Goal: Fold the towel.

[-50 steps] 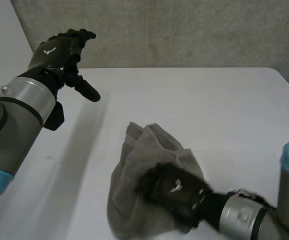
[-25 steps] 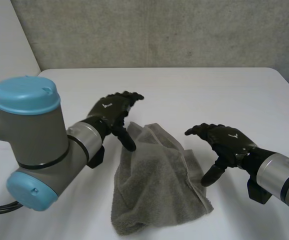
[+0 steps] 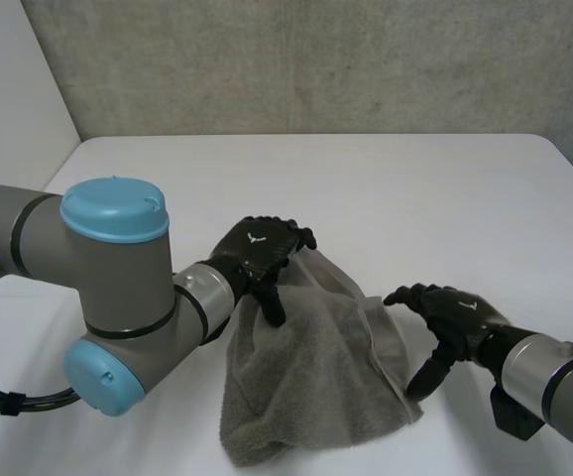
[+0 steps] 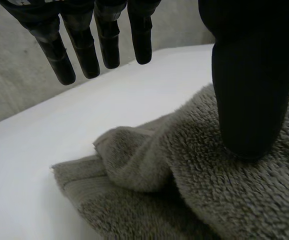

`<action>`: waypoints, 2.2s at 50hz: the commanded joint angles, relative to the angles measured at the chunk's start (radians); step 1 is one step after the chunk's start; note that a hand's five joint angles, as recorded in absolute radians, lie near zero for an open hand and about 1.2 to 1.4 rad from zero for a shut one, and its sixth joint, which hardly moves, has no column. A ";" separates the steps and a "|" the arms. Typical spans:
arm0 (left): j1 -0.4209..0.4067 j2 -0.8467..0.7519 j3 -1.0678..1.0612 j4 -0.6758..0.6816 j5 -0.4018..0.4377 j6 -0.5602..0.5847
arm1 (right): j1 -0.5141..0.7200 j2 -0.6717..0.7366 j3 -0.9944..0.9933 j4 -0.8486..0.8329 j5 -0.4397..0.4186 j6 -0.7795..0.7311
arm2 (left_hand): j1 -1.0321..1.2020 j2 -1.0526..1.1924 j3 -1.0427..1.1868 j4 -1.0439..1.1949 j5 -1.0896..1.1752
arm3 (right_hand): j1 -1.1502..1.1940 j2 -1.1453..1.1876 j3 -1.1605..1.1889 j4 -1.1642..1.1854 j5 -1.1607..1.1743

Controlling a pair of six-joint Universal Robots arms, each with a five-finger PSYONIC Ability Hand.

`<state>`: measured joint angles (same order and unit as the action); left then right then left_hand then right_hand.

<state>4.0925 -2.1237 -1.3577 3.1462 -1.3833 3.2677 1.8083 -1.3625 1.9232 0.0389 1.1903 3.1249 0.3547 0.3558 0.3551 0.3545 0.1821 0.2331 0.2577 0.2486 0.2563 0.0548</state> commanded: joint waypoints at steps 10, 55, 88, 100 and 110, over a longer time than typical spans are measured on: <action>0.000 -0.061 0.006 -0.107 0.035 0.093 | 0.148 0.118 -0.036 -0.050 0.065 0.064 | 0.085 0.084 0.084 0.085 0.083 | 0.101 0.077 0.086 0.078 0.105; -0.024 0.208 -0.242 0.278 -0.488 -0.168 | 0.329 0.270 -0.500 -0.329 0.181 -0.457 | 1.042 1.040 1.041 1.042 1.040 | 1.163 1.139 1.148 1.140 1.167; -0.106 0.295 -0.408 0.222 -0.430 -0.157 | 0.207 0.146 -0.039 -0.392 0.161 -0.460 | 0.047 0.046 0.046 0.047 0.045 | 1.163 1.139 1.148 1.140 1.167; 0.078 0.300 -0.409 0.176 -0.352 -0.155 | 0.183 0.155 -0.035 -0.421 0.161 -0.460 | 0.058 0.057 0.058 0.059 0.057 | 1.163 1.139 1.148 1.140 1.167; 0.157 0.239 -0.402 0.089 -0.277 -0.155 | 0.180 0.172 -0.035 -0.422 0.161 -0.460 | 0.064 0.063 0.064 0.064 0.062 | 1.163 1.139 1.148 1.140 1.167</action>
<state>4.2323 -1.8462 -1.7707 3.2505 -1.6726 3.1118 1.9880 -1.1958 1.8880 -0.3825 1.3514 2.6645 0.3668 0.3639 0.3645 0.3652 0.1863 1.3470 1.3311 1.3356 1.3389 1.1830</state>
